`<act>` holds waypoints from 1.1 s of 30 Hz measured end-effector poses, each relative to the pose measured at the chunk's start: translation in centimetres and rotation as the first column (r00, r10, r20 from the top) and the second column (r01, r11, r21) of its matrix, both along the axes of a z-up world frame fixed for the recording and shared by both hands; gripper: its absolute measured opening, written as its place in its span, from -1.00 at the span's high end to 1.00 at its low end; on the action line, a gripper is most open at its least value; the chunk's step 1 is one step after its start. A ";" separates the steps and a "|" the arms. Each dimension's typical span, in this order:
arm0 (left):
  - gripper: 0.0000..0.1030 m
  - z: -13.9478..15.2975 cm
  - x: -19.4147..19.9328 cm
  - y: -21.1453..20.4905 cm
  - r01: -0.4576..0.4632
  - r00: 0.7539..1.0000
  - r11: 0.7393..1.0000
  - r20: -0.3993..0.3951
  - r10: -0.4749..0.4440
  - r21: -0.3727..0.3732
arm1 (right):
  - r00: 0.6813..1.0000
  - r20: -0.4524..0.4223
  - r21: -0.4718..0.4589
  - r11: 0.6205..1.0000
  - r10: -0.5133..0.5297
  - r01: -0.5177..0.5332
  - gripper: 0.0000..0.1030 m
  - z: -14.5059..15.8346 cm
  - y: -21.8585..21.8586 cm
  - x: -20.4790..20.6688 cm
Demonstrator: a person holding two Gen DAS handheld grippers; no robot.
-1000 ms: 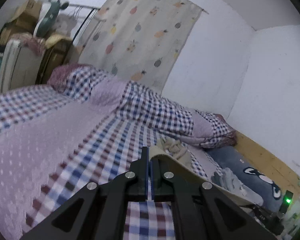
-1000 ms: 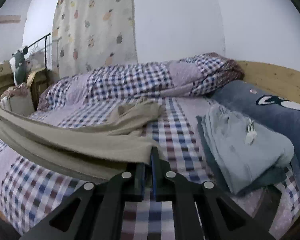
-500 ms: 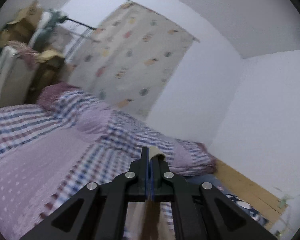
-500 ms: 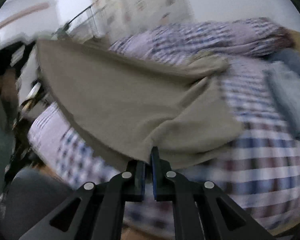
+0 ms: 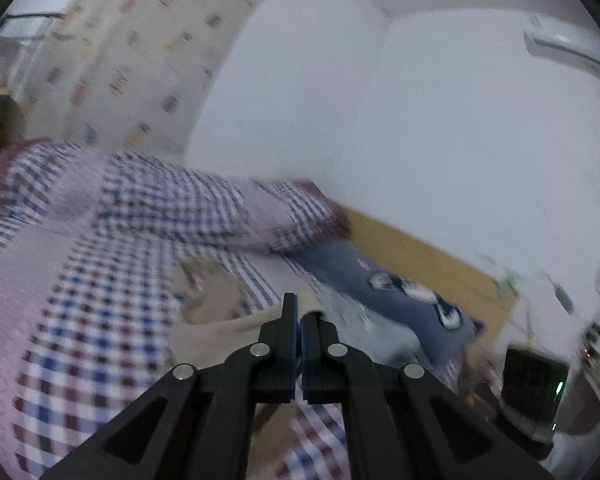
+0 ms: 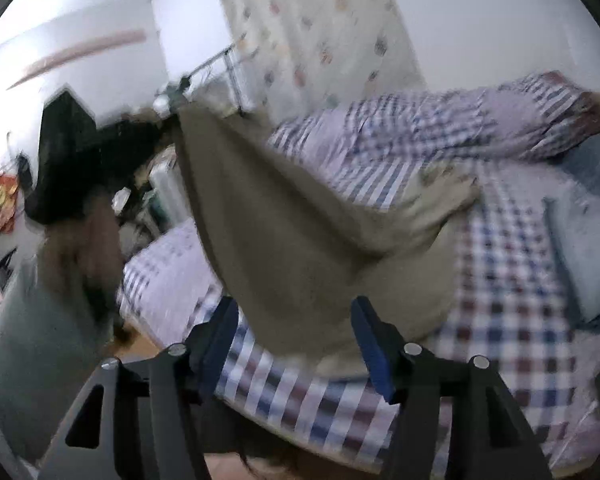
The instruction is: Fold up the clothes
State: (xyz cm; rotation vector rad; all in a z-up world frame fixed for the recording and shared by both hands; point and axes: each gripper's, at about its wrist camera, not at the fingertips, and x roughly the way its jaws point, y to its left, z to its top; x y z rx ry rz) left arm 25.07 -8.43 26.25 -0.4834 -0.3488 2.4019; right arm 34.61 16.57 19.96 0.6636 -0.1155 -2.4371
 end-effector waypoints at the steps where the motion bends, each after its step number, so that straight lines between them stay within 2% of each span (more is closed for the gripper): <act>1: 1.00 -0.3 0.1 1.2 0.034 0.999 0.999 0.016 -0.034 -0.026 | 0.999 -0.049 0.008 1.000 -0.021 0.022 -0.32 0.5 -0.5 0.7; 4: 1.00 -1.1 0.4 4.1 0.120 0.991 0.988 0.071 -0.113 -0.096 | 0.983 -0.177 0.031 0.998 -0.049 0.056 -0.51 0.8 -2.4 2.6; 8: 1.00 -1.9 1.5 6.4 0.191 0.978 0.972 0.114 -0.176 -0.138 | 0.950 -0.298 0.098 0.988 -0.089 0.123 -0.52 0.2 -5.3 4.5; 15: 1.00 -3.9 1.3 7.1 0.246 0.956 0.965 0.188 -0.226 -0.091 | 0.940 -0.312 0.133 0.973 -0.141 0.190 -0.49 -2.4 -6.6 3.0; 16: 1.00 -4.2 1.1 7.2 0.251 0.952 0.964 0.200 -0.231 -0.082 | 0.939 -0.307 0.132 0.970 -0.155 0.203 -0.33 -2.7 -6.5 2.4; 17: 1.00 -4.5 1.0 7.4 0.257 0.949 0.963 0.208 -0.236 -0.079 | 0.940 -0.298 0.131 0.968 -0.166 0.213 -0.05 -3.0 -6.2 1.9; 18: 1.00 -4.7 0.9 7.5 0.260 0.947 0.963 0.212 -0.240 -0.075 | 0.941 -0.288 0.129 0.966 -0.178 0.222 0.07 -3.2 -5.9 1.5; 19: 1.00 -4.9 0.8 7.7 0.263 0.946 0.962 0.216 -0.243 -0.071 | 0.943 -0.273 0.126 0.965 -0.190 0.231 0.34 -3.3 -5.7 1.3; 21: 1.00 -5.3 0.8 8.0 0.268 0.943 0.961 0.222 -0.248 -0.064 | 0.950 -0.242 0.112 0.966 -0.199 0.231 0.50 -3.7 -5.3 0.8; 22: 1.00 -5.3 0.7 7.9 0.274 0.941 0.960 0.223 -0.256 -0.053 | 0.952 -0.231 0.108 0.967 -0.199 0.229 0.66 -3.8 -5.1 0.7; 29: 0.86 -5.0 1.0 6.4 0.319 0.927 0.947 0.196 -0.319 0.035 | 0.966 -0.187 0.050 0.980 -0.179 0.192 0.91 -3.0 -2.9 1.0; 31: 0.47 -4.8 1.3 6.2 0.303 0.934 0.953 0.192 -0.302 0.028 | 0.969 -0.181 0.037 0.984 -0.168 0.177 0.91 -2.6 -2.3 1.2; 32: 0.10 -4.9 1.4 6.0 0.289 0.938 0.957 0.192 -0.288 0.025 | 0.967 -0.190 0.037 0.983 -0.168 0.178 0.92 -2.4 -2.2 1.5; 33: -0.07 -5.0 1.5 5.8 0.274 0.943 0.961 0.192 -0.273 0.022 | 0.965 -0.200 0.039 0.983 -0.168 0.180 0.92 -2.2 -2.1 1.7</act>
